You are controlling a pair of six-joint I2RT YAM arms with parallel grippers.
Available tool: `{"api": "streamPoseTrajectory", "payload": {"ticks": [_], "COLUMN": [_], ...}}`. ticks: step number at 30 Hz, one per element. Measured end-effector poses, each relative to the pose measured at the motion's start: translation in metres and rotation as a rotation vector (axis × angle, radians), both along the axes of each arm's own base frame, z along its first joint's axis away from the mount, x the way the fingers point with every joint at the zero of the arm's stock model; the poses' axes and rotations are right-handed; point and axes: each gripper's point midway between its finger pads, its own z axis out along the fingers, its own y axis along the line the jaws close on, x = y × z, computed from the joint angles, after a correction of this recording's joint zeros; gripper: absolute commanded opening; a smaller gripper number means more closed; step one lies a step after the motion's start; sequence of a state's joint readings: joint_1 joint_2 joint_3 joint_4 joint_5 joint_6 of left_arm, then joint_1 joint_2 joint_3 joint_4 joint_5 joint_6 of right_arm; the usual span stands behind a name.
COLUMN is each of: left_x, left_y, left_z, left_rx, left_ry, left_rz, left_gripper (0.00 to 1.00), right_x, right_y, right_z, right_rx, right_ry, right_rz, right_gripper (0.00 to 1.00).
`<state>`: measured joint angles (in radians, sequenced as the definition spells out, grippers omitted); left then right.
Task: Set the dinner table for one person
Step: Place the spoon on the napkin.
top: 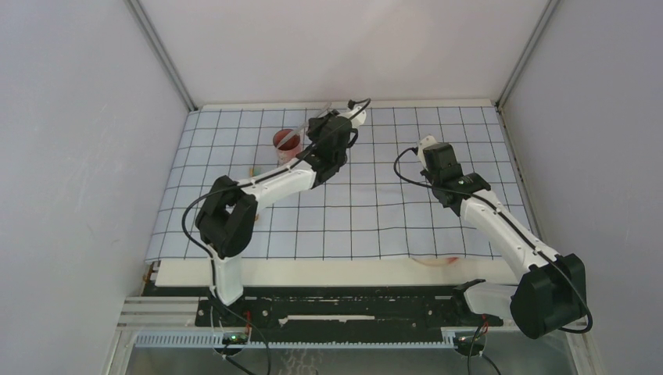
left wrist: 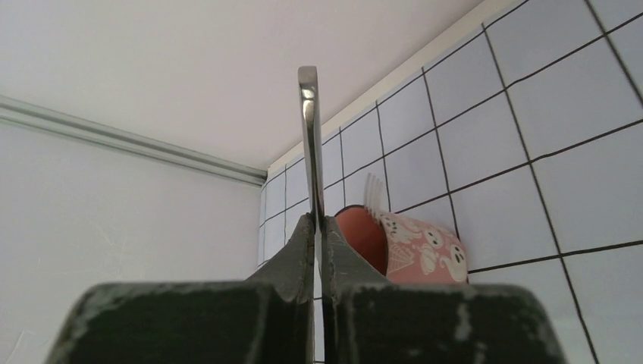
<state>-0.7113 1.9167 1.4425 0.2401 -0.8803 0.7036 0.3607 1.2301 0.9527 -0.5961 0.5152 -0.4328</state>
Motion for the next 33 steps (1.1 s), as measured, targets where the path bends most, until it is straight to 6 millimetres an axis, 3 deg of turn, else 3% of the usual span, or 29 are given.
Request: {"api": "streamPoseTrajectory", "payload": {"ticks": [8, 15, 19, 23, 26, 29, 33], "left_x": [-0.005, -0.009, 0.0, 0.009, 0.006, -0.004, -0.023], "left_y": [-0.02, 0.0, 0.041, 0.112, 0.169, 0.206, 0.217], "left_z": [0.022, 0.048, 0.066, 0.068, 0.048, 0.021, -0.02], "left_rx": [-0.024, -0.105, -0.213, -0.317, -0.379, -0.421, -0.467], "left_ry": [-0.003, 0.045, 0.096, 0.167, 0.251, 0.335, 0.47], "left_rz": [-0.028, -0.002, 0.047, 0.158, 0.263, 0.345, 0.377], "left_gripper": [0.0, 0.0, 0.0, 0.0, 0.0, 0.0, 0.0], "right_x": [-0.001, -0.002, -0.002, -0.003, -0.003, -0.004, -0.005], "right_y": [0.0, 0.002, 0.004, 0.005, 0.008, 0.009, 0.009], "right_z": [0.002, 0.003, 0.004, 0.005, 0.006, 0.008, 0.008], "right_rx": [-0.001, 0.012, 0.023, 0.029, 0.038, 0.047, 0.053], "right_ry": [-0.003, -0.005, -0.008, -0.012, -0.017, -0.024, -0.027], "right_rz": [0.003, 0.012, 0.02, 0.024, 0.033, 0.038, 0.043], "right_gripper": [0.11, 0.11, 0.11, 0.12, 0.11, 0.12, 0.12]}}
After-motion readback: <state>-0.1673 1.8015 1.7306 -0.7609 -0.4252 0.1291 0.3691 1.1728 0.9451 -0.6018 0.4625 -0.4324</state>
